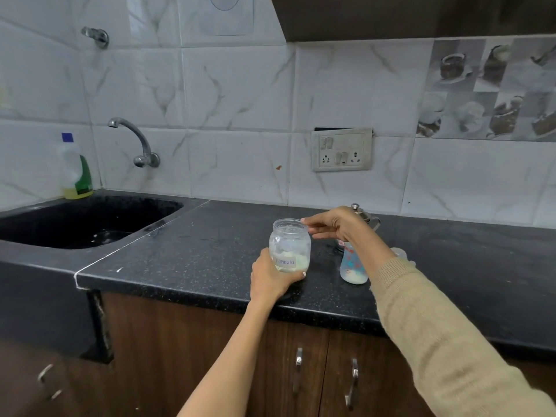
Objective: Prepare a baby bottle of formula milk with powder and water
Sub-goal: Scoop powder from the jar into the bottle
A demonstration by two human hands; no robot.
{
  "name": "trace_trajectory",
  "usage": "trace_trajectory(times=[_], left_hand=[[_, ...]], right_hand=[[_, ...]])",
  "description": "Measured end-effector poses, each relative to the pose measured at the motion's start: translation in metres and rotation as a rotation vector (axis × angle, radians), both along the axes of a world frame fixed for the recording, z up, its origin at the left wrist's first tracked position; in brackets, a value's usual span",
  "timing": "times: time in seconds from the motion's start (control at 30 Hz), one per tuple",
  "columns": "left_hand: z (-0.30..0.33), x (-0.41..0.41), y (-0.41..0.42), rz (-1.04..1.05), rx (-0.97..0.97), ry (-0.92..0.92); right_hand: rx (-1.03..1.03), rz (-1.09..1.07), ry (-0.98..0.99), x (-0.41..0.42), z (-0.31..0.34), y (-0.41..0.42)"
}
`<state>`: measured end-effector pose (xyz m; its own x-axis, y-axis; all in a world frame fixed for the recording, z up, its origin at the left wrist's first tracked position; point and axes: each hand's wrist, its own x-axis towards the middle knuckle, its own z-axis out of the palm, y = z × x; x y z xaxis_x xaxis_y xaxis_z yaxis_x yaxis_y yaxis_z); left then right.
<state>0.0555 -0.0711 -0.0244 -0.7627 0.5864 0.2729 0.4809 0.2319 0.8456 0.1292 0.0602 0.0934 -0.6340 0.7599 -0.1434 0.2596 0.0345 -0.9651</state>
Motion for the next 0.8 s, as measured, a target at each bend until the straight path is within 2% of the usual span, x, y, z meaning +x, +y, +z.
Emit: trace_trajectory(times=[0.3,0.47,0.53,0.7,0.8], left_hand=[[0.002,0.009,-0.002,0.058,0.047,-0.037],[0.014,0.039,-0.002,0.288,0.376,0.268],[0.020,0.049,0.005,0.310,0.473,0.357],[0.026,0.070,0.028,0.187,0.505,0.465],[0.026,0.083,0.041,-0.022,0.402,0.397]], right_hand=[[-0.058,-0.025,0.083,0.014,0.003,0.011],[-0.081,-0.135,0.209,0.039,0.016,0.032],[-0.109,-0.171,0.289,0.054,0.021,0.042],[-0.146,-0.245,0.351,0.084,0.018,0.063],[-0.128,-0.263,0.342,0.097,0.014,0.074]])
